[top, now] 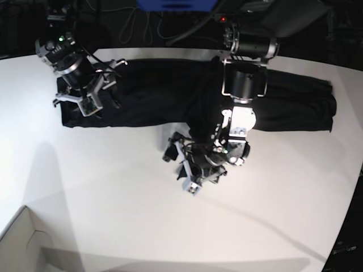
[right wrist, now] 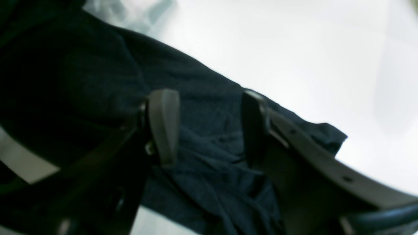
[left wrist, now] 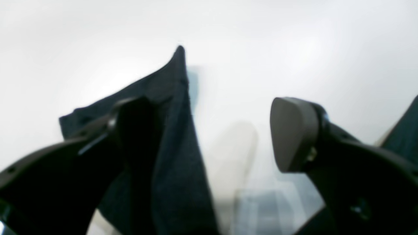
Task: Layout the t-shirt on the table in an organized manner, then fold the t-shirt properly
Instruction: 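Grasp the folded strip's ends with both grippers and straighten it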
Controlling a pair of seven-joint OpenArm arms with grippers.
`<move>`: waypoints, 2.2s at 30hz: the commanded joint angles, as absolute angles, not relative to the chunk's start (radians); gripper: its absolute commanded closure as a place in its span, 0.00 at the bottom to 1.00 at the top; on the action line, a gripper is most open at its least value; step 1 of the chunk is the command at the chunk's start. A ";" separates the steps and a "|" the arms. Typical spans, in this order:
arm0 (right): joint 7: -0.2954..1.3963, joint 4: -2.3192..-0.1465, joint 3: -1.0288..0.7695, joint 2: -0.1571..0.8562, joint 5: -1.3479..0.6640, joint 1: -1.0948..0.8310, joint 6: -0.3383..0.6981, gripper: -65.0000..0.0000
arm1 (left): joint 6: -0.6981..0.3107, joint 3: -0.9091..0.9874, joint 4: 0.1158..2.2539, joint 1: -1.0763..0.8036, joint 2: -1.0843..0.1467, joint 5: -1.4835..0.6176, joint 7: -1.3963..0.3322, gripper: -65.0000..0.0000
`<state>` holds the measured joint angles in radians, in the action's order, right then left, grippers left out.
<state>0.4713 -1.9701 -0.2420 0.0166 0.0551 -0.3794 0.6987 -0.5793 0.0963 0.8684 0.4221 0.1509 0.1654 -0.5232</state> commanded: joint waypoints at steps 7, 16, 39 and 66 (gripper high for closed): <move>0.447 -1.983 -0.243 0.021 0.041 -0.374 0.698 0.53 | -0.581 0.102 0.871 0.461 0.157 0.157 -0.503 0.67; 0.449 -1.960 -0.242 0.021 0.042 -0.349 0.698 0.53 | -0.582 0.208 1.066 0.444 0.157 0.157 -0.599 1.00; 0.443 -1.959 -0.237 0.016 0.041 -0.354 0.698 0.53 | -0.596 0.931 1.822 0.010 -0.076 -0.404 -0.946 1.00; 0.449 -1.960 -0.243 0.019 0.042 -0.361 0.698 0.53 | -0.596 1.102 1.537 -0.071 -0.099 -0.435 -0.946 0.58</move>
